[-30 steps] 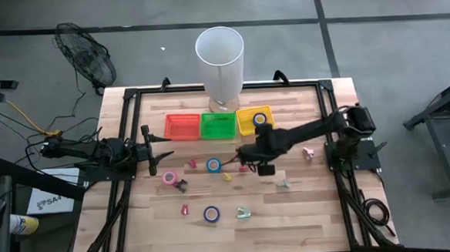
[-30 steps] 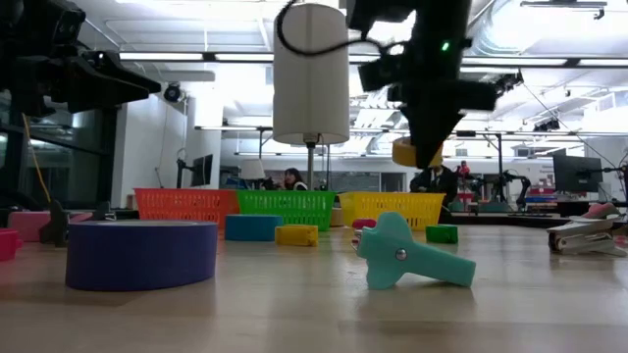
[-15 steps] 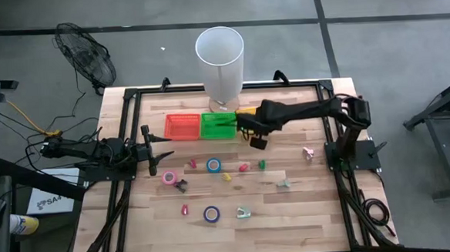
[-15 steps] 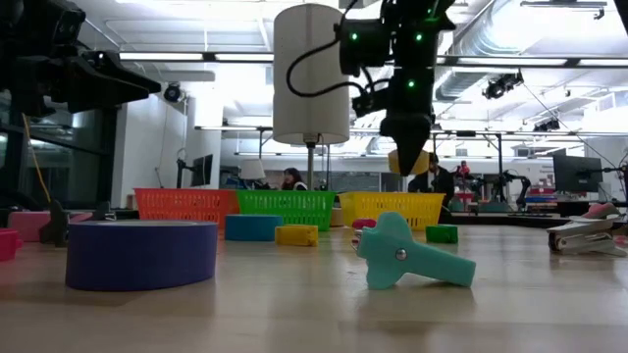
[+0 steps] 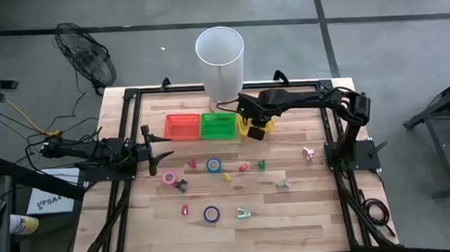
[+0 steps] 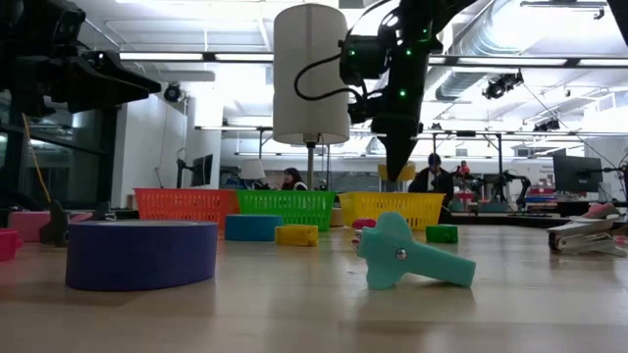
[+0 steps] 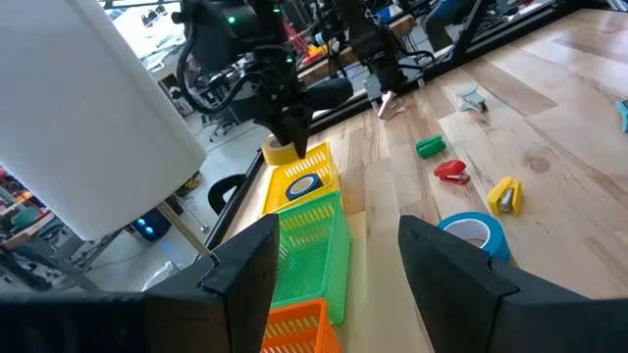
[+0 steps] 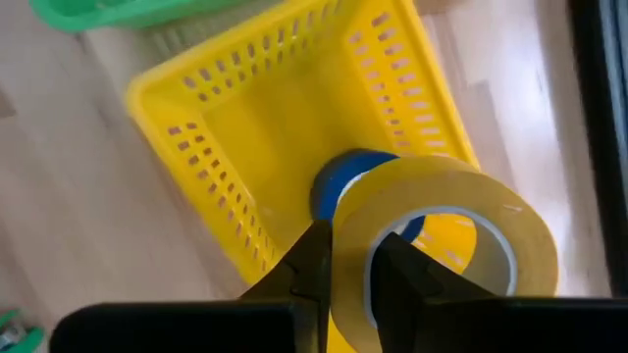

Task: Pick and place Stapler, Stapler remover, tape
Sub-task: Put the yellow tape into the yellow bin

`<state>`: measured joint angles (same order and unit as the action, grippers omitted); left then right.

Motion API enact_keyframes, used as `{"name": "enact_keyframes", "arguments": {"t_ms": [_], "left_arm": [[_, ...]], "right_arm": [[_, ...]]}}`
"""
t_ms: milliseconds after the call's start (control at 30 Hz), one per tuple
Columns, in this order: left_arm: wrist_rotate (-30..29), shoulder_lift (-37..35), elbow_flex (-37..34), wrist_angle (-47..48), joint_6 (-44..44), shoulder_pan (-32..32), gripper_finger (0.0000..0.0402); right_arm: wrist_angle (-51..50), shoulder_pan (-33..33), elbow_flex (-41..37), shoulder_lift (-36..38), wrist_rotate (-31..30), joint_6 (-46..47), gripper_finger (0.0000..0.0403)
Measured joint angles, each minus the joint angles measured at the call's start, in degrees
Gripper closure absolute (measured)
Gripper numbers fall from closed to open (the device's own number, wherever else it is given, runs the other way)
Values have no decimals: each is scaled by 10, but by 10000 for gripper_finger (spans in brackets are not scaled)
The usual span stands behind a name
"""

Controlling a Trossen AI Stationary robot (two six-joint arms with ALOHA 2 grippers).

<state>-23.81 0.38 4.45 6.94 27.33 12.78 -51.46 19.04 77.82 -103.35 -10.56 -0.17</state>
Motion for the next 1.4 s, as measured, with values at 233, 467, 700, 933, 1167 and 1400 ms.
{"name": "enact_keyframes", "arguments": {"t_ms": [233, 467, 700, 933, 1167, 1400], "left_arm": [[0, 0, 0, 0, 0, 0, 195], [0, 0, 0, 0, 0, 0, 195], [0, 0, 0, 0, 0, 0, 195], [0, 0, 0, 0, 0, 0, 195], [0, 0, 0, 0, 0, 0, 195], [0, 0, 0, 0, 0, 0, 195]], "right_arm": [[1, 6, 0, 0, 25, -13, 357], [1, 9, 0, -2, 22, -10, 360], [1, 14, 0, -6, 21, 64, 353], [37, 14, -41, -6, 20, 3, 357], [61, 25, -73, -7, 20, -43, 355], [83, 40, -74, -7, 27, -48, 353]]}}
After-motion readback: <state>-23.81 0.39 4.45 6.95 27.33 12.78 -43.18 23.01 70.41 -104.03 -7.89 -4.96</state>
